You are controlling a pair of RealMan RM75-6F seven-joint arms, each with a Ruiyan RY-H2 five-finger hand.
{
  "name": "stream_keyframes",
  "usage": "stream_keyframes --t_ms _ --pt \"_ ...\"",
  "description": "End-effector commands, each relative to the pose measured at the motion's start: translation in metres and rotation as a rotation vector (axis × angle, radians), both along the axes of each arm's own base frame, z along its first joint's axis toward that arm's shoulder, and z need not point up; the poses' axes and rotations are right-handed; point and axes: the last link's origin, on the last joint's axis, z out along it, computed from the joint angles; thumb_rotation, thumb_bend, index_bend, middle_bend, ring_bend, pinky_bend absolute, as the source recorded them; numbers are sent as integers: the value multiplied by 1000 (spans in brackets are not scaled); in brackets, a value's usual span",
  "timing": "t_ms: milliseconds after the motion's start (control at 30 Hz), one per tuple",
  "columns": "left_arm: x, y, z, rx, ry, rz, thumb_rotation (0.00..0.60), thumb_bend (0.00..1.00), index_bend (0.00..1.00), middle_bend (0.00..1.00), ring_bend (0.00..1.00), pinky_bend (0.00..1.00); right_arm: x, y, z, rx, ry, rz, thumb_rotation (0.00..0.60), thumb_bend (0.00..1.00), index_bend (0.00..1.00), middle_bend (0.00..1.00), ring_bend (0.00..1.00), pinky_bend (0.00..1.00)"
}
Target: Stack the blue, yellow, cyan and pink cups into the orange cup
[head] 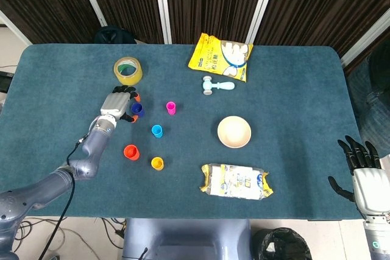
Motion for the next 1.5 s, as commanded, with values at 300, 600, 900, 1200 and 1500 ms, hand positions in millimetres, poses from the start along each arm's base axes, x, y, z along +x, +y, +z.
stream_keyframes --t_ms 300,600,900,1200,1500 --pt "8 -1 -7 -5 15 -26 600 276 469 146 0 0 0 0 1 -5 -6 0 600 324 116 79 124 25" --pt "6 0 0 19 68 -53 600 300 493 157 0 0 0 0 2 -13 -12 -3 600 324 118 79 124 25" --pt "32 -1 30 53 38 -127 600 303 493 159 0 0 1 0 1 -9 -13 -5 600 324 119 79 124 25" --pt "56 -41 78 -92 144 -237 600 305 461 146 0 0 1 0 -1 -4 -17 -7 600 324 125 79 124 25" --pt "52 -88 101 -163 201 -283 600 305 452 156 0 0 2 0 -2 -3 -17 -5 600 324 125 78 124 25"
